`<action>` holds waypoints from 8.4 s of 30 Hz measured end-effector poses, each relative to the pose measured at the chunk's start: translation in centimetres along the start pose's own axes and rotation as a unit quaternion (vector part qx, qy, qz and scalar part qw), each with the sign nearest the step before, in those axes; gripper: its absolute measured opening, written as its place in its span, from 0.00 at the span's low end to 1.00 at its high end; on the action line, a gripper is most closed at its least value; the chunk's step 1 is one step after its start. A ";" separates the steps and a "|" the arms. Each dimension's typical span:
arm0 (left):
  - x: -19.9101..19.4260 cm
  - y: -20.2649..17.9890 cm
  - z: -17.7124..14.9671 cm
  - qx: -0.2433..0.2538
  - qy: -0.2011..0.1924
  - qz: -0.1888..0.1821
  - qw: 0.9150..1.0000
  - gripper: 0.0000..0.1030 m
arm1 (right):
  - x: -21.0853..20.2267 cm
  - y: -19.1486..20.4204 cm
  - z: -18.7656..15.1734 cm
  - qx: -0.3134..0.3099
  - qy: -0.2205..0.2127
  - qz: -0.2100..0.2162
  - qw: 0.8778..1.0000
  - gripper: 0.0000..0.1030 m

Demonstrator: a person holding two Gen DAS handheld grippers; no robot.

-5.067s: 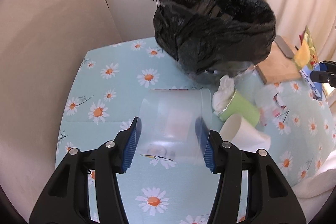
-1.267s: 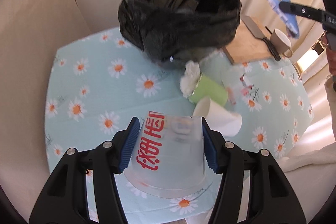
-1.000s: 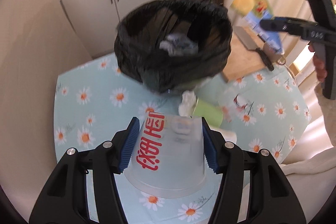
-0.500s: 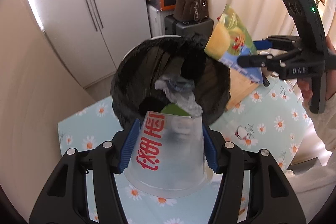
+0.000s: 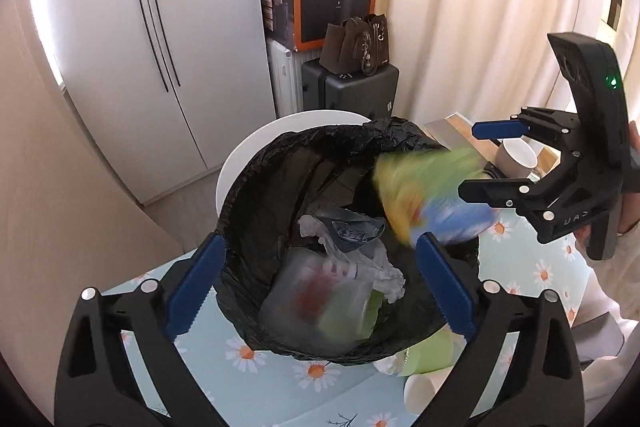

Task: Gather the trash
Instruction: 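Drop the red-print cup into the bag while the right gripper drops the pack in, then move both open grippers back toward the remaining cups, then grasp the stacked clear cups with penguin print with the right gripper, then grasp the white paper cup with the left gripper, then drop the paper cup into the bag while the right gripper drops the penguin cups in, then move both open grippers back toward the green cup with tissue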

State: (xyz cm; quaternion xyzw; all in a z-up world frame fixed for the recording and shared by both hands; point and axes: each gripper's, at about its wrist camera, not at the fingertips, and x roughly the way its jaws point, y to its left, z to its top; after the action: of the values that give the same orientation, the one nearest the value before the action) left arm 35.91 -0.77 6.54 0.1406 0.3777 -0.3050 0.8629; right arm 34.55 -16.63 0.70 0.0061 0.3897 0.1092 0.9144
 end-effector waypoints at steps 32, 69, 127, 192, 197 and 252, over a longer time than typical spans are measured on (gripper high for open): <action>-0.3 -4.2 -11.7 -0.136 0.079 0.085 0.984 0.94 | -0.2 0.1 -7.9 -0.006 0.083 0.036 0.996 0.86; 4.1 -11.1 -24.5 -0.475 0.117 0.084 0.868 0.94 | 10.9 -0.3 -16.9 -0.006 0.260 0.185 0.948 0.65; -2.2 -6.6 -18.6 -0.331 0.165 0.121 0.921 0.45 | -2.0 -3.9 -13.3 -0.012 0.124 0.081 0.989 0.61; 2.4 1.6 -1.3 -0.124 0.055 0.091 0.986 0.93 | 5.6 0.0 3.1 -0.062 0.050 0.056 0.995 0.83; 0.9 1.2 -2.2 -0.139 0.050 0.097 0.984 0.94 | 4.1 0.3 2.4 -0.063 0.045 0.048 0.996 0.84; -9.5 -6.1 -21.2 -0.323 0.114 0.204 0.917 0.94 | 10.1 8.8 -16.8 -0.157 0.214 0.130 0.955 0.84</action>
State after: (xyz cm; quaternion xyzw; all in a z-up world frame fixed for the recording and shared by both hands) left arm 15.02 8.54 -0.80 -0.0384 0.5150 0.0341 0.8557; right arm 27.68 -7.24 -17.36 -0.1101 0.5503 0.2856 0.7768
